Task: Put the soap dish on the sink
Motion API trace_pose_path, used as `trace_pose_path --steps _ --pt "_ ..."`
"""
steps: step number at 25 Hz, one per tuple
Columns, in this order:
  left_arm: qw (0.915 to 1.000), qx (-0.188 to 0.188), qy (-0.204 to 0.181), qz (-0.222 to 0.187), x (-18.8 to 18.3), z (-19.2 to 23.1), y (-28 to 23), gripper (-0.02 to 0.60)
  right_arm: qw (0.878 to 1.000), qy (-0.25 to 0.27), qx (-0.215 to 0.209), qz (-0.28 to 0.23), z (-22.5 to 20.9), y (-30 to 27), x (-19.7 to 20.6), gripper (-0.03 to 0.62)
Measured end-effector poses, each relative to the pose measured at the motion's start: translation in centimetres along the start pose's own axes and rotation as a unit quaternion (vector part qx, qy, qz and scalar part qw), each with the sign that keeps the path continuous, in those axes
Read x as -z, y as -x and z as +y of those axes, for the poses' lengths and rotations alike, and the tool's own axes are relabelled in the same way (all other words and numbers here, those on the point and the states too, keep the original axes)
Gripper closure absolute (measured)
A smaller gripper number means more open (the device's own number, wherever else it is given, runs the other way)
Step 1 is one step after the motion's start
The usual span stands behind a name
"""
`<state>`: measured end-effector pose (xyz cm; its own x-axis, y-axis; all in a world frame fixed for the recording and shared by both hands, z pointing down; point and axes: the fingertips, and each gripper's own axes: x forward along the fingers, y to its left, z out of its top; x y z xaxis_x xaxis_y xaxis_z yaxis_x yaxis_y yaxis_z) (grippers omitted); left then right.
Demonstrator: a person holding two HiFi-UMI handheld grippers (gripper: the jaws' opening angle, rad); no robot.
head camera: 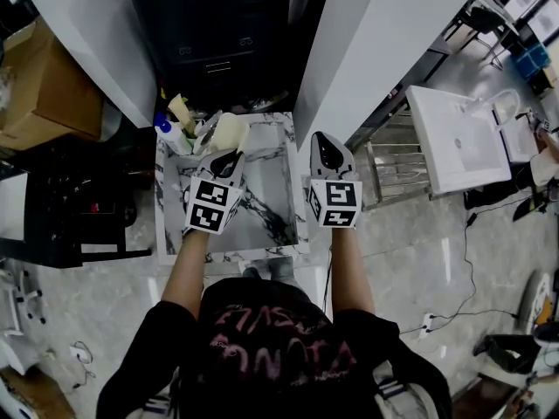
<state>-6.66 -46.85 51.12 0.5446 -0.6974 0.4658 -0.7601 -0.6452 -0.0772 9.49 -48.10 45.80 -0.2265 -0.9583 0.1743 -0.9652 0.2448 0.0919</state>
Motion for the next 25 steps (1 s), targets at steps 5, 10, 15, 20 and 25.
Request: trace_pose_path --steps 5,10,15,20,25 --pt "0.9995 0.014 0.003 0.03 1.5 -0.4 -3.9 0.552 1.0 -0.008 -0.004 0.004 -1.5 -0.7 0.9 0.58" --pt "0.9966 0.026 -0.01 0.078 3.7 -0.5 -7.6 0.552 1.0 -0.015 0.0 0.01 -3.1 -1.0 1.8 0.58" --pt "0.9935 0.036 -0.009 0.108 5.6 -0.5 -10.5 0.551 0.999 -0.022 0.015 0.018 -5.2 -0.8 2.9 0.58" --pt "0.9883 0.041 -0.018 0.146 8.0 -0.2 -13.3 0.552 0.999 -0.028 0.027 0.031 -7.0 -1.0 4.3 0.58" --pt "0.983 0.049 -0.008 0.177 10.1 -0.4 -15.5 0.551 0.998 -0.028 0.028 0.047 -8.0 -1.6 5.9 0.58"
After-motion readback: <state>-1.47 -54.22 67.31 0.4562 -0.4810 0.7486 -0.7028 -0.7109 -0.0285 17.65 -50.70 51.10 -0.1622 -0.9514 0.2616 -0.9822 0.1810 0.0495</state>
